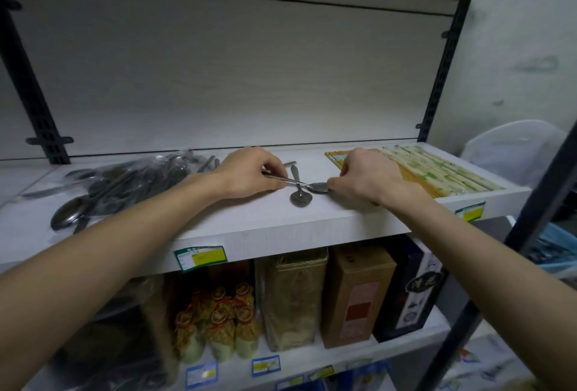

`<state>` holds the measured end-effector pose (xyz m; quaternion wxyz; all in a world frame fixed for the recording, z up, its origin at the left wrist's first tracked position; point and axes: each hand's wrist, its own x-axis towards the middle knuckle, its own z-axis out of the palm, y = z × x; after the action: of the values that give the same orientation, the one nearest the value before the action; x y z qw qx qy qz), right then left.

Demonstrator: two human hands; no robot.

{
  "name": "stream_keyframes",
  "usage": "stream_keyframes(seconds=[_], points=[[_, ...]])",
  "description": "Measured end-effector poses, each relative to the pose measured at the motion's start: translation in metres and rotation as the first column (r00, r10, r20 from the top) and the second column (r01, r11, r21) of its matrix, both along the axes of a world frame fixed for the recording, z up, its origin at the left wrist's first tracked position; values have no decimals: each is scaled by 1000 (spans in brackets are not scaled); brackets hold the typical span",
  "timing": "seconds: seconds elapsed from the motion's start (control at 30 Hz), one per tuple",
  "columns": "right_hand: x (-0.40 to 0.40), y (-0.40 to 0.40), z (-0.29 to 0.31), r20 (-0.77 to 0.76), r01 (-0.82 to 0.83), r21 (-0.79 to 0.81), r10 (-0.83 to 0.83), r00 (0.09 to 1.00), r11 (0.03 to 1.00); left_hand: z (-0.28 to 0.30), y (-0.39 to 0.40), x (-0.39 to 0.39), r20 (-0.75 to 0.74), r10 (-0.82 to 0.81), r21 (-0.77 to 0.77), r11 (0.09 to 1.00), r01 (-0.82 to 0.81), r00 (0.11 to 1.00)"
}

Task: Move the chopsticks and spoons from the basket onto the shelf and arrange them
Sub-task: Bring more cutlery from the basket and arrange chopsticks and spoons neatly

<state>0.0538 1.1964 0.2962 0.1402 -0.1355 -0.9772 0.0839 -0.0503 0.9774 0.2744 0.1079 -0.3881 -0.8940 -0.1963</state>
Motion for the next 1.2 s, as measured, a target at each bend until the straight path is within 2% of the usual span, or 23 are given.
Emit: stream_keyframes(seconds=[0.13,0.27,0.37,0.47,0.63,0.77,0.83,0.9,0.93,1.0,1.1,1.2], points=[[-6,-10,2,-96,-133,47,137,986,990,8,-4,-2,-39,-29,-33,999,28,999],[-20,-20,3,40,-314,-157,324,945,936,18,-6,-6,-81,-2,-12,1000,1,997],[-33,-28,-2,57,-315,-185,330,942,931,24,-5,-7,-140,0,-37,999,-5,990],[-40,-32,-6,32,-247,-203,259,965,947,25,-10,-7,-183,87,-110,988,-109,979],[-49,-38,-4,76,-188,-153,201,977,970,20,-50,-12,-73,270,-154,948,-278,960],[-51,-47,10,175,-198,-73,207,962,978,12,-79,-8,32,273,-251,933,-257,961],[-53,-55,18,128,-165,85,154,980,983,8,-89,-5,6,268,-240,935,-259,963],[-62,-68,18,-10,-156,207,161,987,966,6,-101,-2,-42,277,-195,940,-280,960],[-69,-77,17,-51,-191,202,205,977,961,7,-107,0,-71,305,-183,932,-313,950],[-79,-99,11,-12,-280,147,285,959,949,10,-121,1,-94,390,-179,899,-401,916],[-93,-126,-3,103,-341,140,329,939,929,12,-143,1,-19,467,-220,860,-460,884],[-103,-141,-13,63,-410,138,405,912,902,4,-163,1,39,466,-197,871,-451,884]])
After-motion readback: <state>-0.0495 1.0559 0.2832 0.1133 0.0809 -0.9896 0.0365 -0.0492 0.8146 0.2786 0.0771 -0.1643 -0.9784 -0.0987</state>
